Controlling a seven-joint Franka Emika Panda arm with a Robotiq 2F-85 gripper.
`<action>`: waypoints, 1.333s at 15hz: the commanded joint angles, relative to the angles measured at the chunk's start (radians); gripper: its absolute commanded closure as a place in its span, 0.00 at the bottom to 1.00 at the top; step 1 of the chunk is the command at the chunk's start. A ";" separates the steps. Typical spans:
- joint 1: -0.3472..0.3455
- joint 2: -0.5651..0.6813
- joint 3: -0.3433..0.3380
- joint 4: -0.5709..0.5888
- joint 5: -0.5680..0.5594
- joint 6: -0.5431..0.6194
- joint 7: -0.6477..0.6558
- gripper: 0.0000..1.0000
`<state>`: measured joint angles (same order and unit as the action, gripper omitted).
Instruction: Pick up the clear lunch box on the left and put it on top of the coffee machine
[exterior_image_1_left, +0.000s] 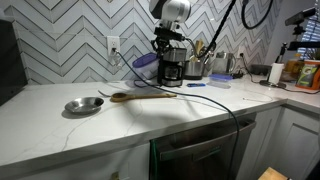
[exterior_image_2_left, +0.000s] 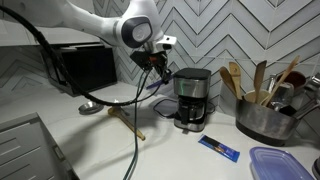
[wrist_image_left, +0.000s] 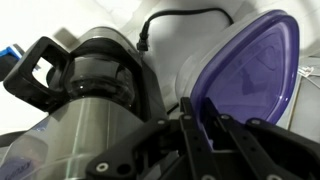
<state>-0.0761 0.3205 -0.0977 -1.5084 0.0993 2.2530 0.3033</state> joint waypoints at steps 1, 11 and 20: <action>0.021 -0.054 -0.004 0.001 -0.029 -0.047 0.035 0.96; 0.009 -0.160 -0.001 0.104 0.033 -0.185 0.111 0.96; -0.081 -0.208 -0.071 0.086 0.209 -0.149 0.293 0.96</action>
<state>-0.1297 0.1313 -0.1488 -1.3935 0.2439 2.0980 0.5380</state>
